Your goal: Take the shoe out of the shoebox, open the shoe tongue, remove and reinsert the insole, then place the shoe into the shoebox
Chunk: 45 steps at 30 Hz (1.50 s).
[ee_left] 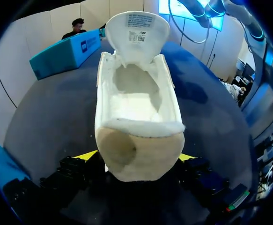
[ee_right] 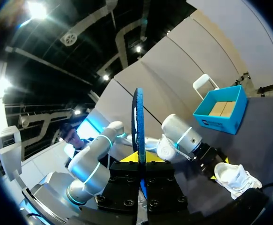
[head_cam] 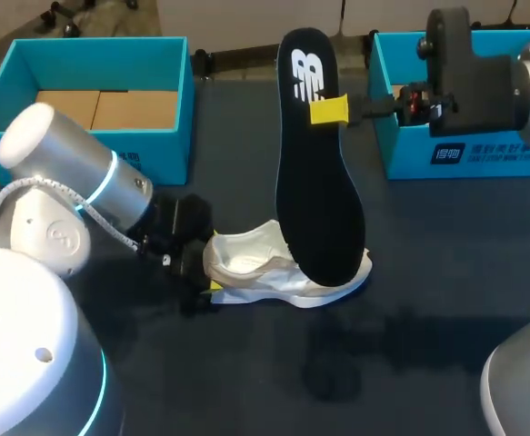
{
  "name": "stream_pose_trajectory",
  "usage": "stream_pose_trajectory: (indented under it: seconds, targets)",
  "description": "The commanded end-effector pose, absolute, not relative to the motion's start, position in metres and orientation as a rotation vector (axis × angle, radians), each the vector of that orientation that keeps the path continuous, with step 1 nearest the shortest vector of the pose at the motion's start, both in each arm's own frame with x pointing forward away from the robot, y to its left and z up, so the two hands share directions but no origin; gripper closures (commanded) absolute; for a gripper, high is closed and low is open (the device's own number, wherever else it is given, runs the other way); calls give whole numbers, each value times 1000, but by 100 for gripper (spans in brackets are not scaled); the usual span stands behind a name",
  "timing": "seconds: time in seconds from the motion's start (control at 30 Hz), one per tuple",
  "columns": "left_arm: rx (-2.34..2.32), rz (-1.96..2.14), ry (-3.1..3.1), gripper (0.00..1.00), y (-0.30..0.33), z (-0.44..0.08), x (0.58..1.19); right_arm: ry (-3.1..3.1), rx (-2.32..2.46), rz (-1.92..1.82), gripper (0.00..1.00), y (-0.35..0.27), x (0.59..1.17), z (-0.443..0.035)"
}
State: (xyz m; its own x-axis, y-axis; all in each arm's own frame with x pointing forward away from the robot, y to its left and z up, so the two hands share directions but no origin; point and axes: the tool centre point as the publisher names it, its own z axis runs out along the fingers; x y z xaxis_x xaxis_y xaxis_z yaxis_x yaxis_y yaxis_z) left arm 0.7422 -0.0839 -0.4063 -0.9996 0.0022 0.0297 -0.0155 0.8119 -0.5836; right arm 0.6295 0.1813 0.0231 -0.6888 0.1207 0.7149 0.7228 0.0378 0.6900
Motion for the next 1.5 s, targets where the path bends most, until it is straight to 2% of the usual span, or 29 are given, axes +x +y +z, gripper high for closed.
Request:
stream_pose_trajectory:
  seconds: [0.03,0.43,0.87,1.5]
  targets:
    - [8,874,-2982,0,-84,-401,743,-1854,-854,-1693,100,184,630,22]
    - [8,874,-2982,0,-84,-401,743,-1854,-854,-1693,100,184,630,22]
    - [110,395,-3117,0,-90,-382,746,-1854,-854,-1693,100,184,630,22]
    - [103,187,-3168,0,-99,-351,747,-1854,-854,-1693,100,184,630,22]
